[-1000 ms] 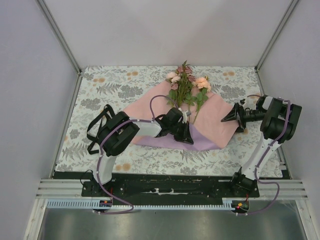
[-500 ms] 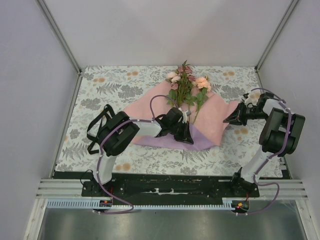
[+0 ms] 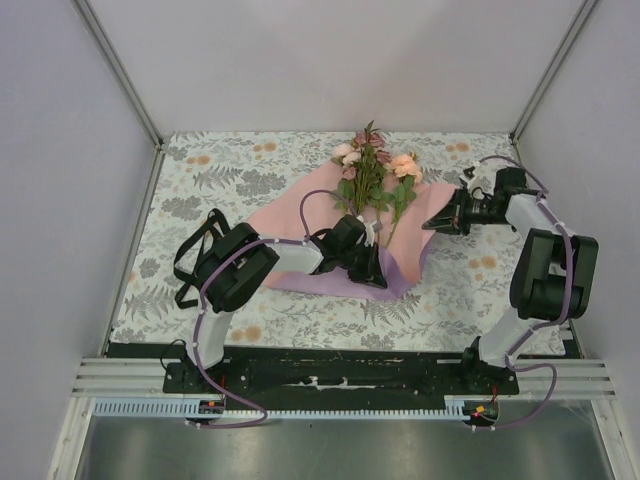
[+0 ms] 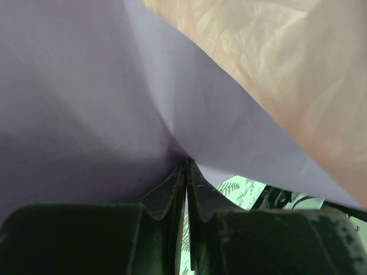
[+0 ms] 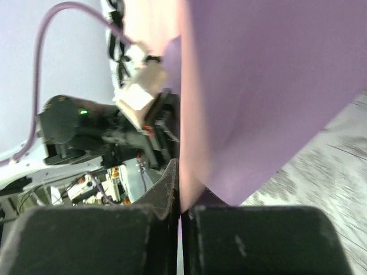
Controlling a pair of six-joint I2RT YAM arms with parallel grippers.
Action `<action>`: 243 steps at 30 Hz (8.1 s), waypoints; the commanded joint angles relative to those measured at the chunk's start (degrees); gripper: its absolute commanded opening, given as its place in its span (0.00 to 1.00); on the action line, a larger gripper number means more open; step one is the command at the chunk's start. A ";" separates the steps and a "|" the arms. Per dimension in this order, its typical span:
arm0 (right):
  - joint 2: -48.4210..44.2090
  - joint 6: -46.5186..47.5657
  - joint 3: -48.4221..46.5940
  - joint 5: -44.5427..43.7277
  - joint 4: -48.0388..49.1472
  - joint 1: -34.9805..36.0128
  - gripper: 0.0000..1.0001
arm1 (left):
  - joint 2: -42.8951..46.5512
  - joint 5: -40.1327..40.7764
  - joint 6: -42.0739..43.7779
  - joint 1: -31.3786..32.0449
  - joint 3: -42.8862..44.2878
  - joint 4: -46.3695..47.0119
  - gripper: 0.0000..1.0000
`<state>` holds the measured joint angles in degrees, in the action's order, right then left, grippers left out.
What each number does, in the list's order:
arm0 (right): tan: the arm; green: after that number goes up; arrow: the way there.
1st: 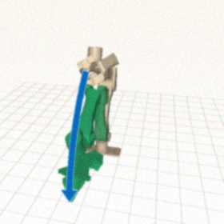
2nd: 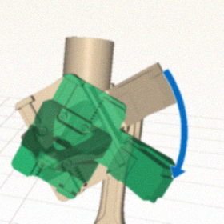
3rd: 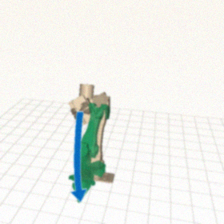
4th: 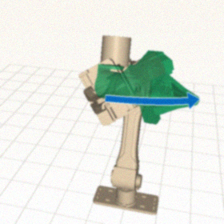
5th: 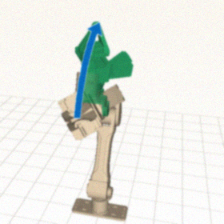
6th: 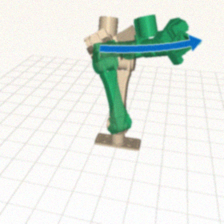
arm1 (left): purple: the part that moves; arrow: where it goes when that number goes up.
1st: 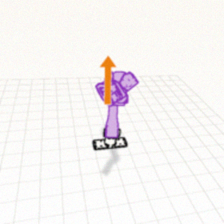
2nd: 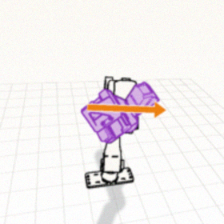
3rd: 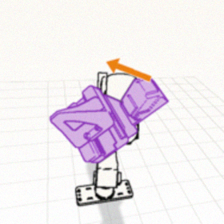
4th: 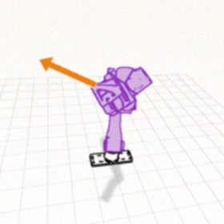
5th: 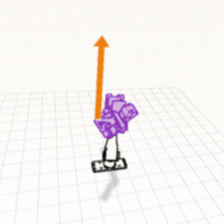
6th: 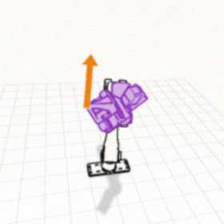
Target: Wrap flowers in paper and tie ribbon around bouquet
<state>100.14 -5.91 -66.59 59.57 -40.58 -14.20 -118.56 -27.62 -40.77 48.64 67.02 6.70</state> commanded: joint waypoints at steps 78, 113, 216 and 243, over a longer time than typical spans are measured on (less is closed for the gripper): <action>25.45 -50.77 -11.28 -7.89 62.81 37.22 0.00 | 14.15 -7.19 31.99 -25.97 -11.74 -14.52 0.06; 37.06 -55.87 -14.45 -8.07 66.24 38.89 0.80 | 18.81 -7.01 19.16 -31.68 -16.40 1.65 0.86; 24.75 -23.80 -5.83 -11.32 28.19 37.05 0.02 | 21.25 -10.85 15.47 -39.94 -4.97 0.95 0.73; 12.18 -17.30 2.33 -3.32 25.11 38.80 0.24 | 4.04 -10.18 16.43 -29.83 -11.04 -16.45 0.10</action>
<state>114.96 -26.50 -67.72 53.65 -13.87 23.40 -111.28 -43.75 -30.33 18.76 55.53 -5.28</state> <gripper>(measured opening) 0.275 0.108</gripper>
